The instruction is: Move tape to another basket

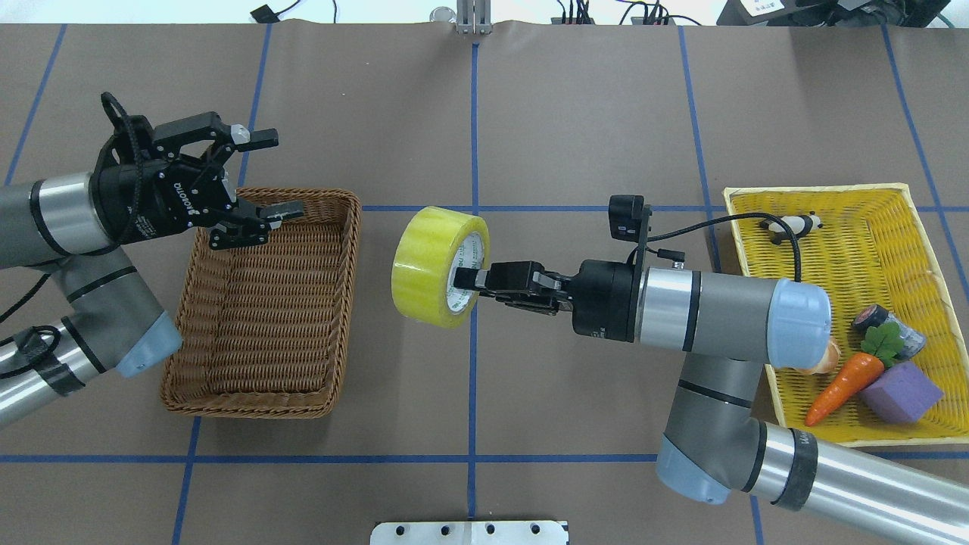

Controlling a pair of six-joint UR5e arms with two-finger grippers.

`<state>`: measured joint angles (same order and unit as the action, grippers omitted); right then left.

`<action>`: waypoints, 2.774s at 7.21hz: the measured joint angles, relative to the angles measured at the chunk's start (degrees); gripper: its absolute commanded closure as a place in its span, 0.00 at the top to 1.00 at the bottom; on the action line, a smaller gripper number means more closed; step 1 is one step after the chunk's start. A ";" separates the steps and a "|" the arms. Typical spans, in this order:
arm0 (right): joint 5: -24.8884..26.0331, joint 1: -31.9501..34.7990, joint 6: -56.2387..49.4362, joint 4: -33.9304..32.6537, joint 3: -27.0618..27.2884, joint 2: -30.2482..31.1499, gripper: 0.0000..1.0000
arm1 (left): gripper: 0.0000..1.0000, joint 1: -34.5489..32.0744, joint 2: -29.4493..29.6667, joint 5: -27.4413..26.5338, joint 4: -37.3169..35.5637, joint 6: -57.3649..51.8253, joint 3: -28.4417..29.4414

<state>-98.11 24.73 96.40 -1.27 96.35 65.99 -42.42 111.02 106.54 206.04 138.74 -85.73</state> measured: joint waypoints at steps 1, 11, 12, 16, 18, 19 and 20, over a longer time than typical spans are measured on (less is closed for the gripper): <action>-0.62 -0.54 -0.16 -0.23 0.03 -0.59 0.00 | 0.98 1.28 1.34 -0.19 -0.21 1.28 -1.34; -2.01 -1.67 -0.74 -0.49 -0.63 -0.94 0.00 | 0.93 10.55 5.31 -0.53 -1.52 0.93 -3.48; -2.05 -1.77 -0.98 -0.49 -0.74 -0.90 0.00 | 0.93 10.94 5.75 -0.54 -2.32 0.87 -3.50; -2.00 -2.39 -1.39 -0.29 -0.78 -0.97 0.16 | 0.77 11.42 6.30 -0.54 -3.03 0.77 -3.41; -1.92 -2.54 -1.41 -0.10 -0.58 -0.96 0.46 | 0.59 11.53 6.31 -0.54 -3.09 0.82 -3.41; -1.91 -2.57 -1.27 -0.04 -0.49 -0.95 0.84 | 0.23 11.58 6.32 -0.52 -3.10 0.85 -3.42; -1.84 -2.58 -0.99 -0.10 -0.43 -0.92 0.99 | 0.00 11.67 6.32 -0.48 -3.10 0.96 -3.43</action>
<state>-99.95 22.15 95.41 -1.37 95.93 65.06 -30.75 117.33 106.05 202.94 139.70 -89.16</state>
